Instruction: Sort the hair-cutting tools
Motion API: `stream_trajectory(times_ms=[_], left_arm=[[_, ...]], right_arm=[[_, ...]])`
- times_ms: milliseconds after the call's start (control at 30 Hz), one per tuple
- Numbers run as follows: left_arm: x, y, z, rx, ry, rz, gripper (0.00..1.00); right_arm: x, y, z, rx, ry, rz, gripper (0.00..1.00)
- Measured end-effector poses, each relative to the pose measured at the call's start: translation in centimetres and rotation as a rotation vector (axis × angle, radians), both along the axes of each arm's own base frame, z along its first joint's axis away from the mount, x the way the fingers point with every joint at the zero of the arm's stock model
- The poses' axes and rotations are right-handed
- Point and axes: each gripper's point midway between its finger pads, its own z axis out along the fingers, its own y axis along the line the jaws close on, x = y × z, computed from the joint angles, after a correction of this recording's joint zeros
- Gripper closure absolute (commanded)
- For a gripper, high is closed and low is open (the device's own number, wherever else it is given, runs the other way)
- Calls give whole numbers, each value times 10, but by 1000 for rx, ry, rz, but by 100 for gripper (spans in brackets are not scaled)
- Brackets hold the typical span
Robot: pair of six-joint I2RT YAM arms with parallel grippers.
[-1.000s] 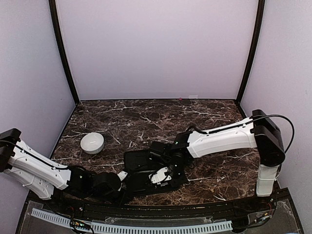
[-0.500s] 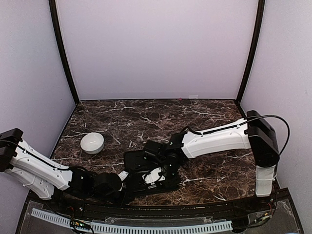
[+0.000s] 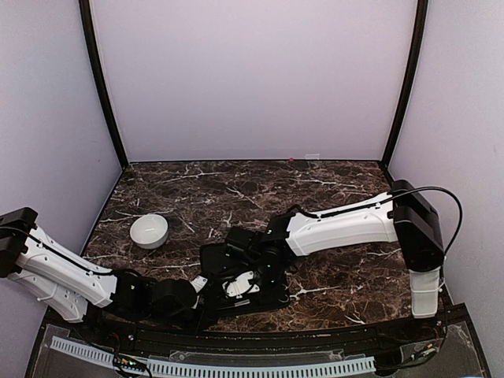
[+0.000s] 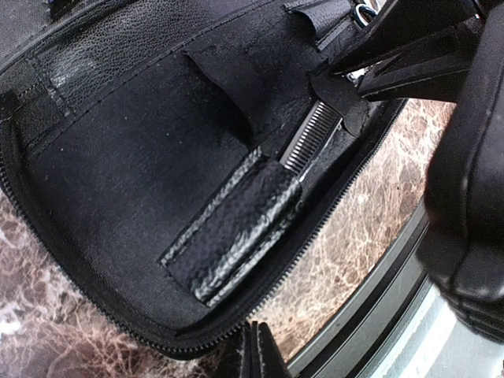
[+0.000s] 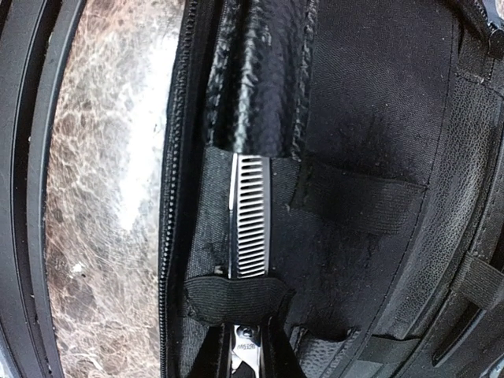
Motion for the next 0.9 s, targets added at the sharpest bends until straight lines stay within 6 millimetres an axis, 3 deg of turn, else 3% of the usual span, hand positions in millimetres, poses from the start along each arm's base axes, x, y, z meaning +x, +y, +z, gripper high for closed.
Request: stream_trajectory(times_ms=[100,267,567,900], left_arm=[[0,0,0,0,0,0,100],[0,0,-1,-12,-2,1,100],[0,0,0,-24,-5,5,100],[0,0,0,-24,-5,5,100]], right_arm=[[0,0,0,0,3,-11,79],[-3,-6,3,12,22,-27,73],[7,-22,39,97,45,-91,71],[11,-71,11,-14,73,-153,62]])
